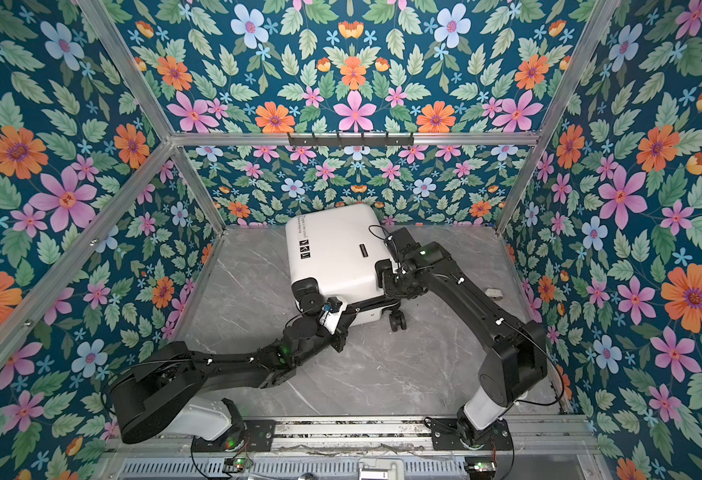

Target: Pack the luggage

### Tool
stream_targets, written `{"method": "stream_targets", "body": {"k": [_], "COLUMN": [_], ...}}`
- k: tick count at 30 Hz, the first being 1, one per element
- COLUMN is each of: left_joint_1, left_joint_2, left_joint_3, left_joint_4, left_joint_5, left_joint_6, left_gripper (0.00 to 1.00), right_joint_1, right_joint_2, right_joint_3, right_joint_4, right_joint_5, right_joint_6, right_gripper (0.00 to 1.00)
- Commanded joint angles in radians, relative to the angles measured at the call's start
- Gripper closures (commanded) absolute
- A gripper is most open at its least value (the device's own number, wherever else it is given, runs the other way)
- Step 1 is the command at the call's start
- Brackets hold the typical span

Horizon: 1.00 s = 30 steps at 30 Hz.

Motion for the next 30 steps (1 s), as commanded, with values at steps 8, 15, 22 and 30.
{"method": "stream_targets", "body": {"k": [8,15,22,30], "left_joint_1": [-0.028,-0.05,-0.079,-0.13], "left_joint_2": [0.061,0.144,0.255,0.366], "left_joint_3": [0.063,0.128,0.207,0.248], "left_joint_4": [0.138,0.167,0.232,0.401], "left_joint_5": [0.113,0.13,0.138,0.039], "left_joint_6": [0.012,0.011,-0.011,-0.038], "left_gripper": [1.0,1.0,1.0,1.0], "right_joint_1": [0.046,0.046,0.045,0.046], "right_joint_2": [-0.014,-0.042,-0.063,-0.073], "right_joint_3": [-0.013,-0.062,-0.09,-0.112], "right_joint_4": [0.158,0.197,0.211,0.232], "right_joint_5": [-0.153,-0.188,-0.196,-0.214], "right_joint_6": [0.04,0.07,0.077,0.088], "right_gripper": [1.0,1.0,1.0,1.0]}}
